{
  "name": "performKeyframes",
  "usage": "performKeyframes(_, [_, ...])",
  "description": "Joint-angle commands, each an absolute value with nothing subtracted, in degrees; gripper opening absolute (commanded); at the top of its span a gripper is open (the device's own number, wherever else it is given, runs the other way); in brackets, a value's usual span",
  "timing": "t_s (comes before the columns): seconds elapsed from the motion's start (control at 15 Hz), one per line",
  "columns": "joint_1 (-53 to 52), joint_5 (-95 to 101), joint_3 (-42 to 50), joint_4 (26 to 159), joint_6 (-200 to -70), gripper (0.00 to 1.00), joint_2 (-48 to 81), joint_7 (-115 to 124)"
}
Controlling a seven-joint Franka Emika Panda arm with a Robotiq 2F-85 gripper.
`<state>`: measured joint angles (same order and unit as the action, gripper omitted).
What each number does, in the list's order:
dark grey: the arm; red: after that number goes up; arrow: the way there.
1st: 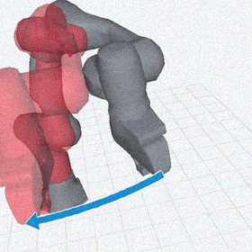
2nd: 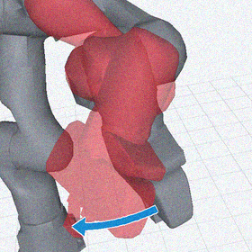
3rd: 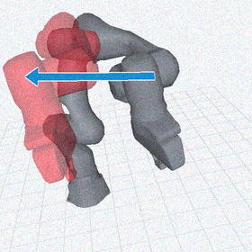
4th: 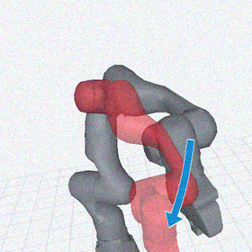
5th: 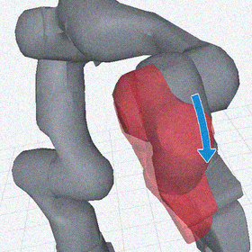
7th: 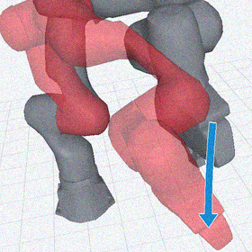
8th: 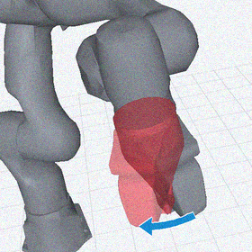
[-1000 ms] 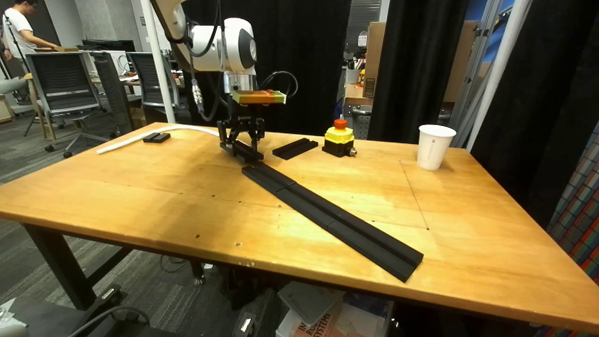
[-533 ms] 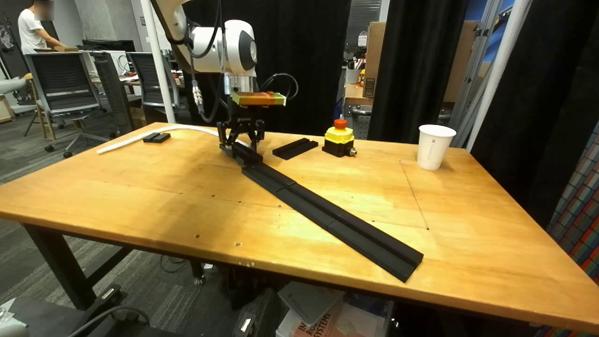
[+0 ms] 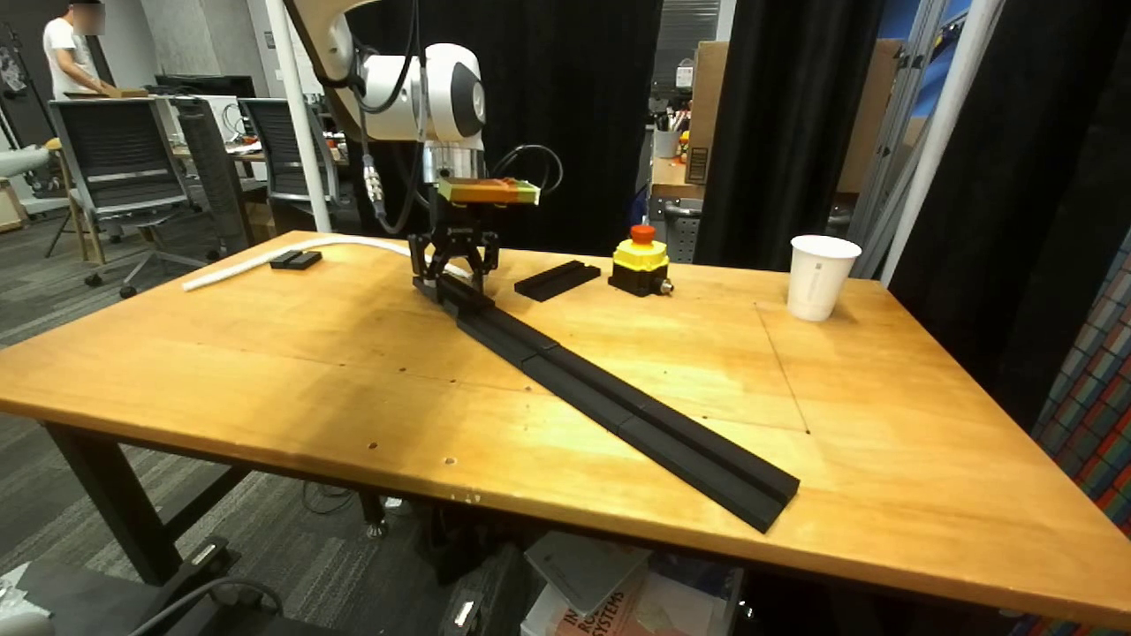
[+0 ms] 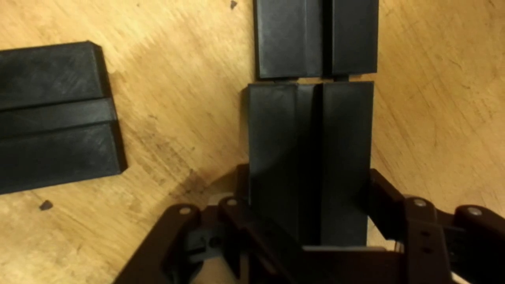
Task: Pick up the black objects and put them in a straight line.
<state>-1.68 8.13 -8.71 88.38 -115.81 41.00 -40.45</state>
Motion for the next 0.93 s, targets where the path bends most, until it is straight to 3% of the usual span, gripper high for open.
performKeyframes(0.0, [-1.25, 6.92, -9.14, 88.04, -114.75, 0.46, 40.85, -40.91])
performKeyframes(0.87, [-2.11, 7.61, -8.81, 90.45, -117.70, 0.46, 40.01, -36.19])
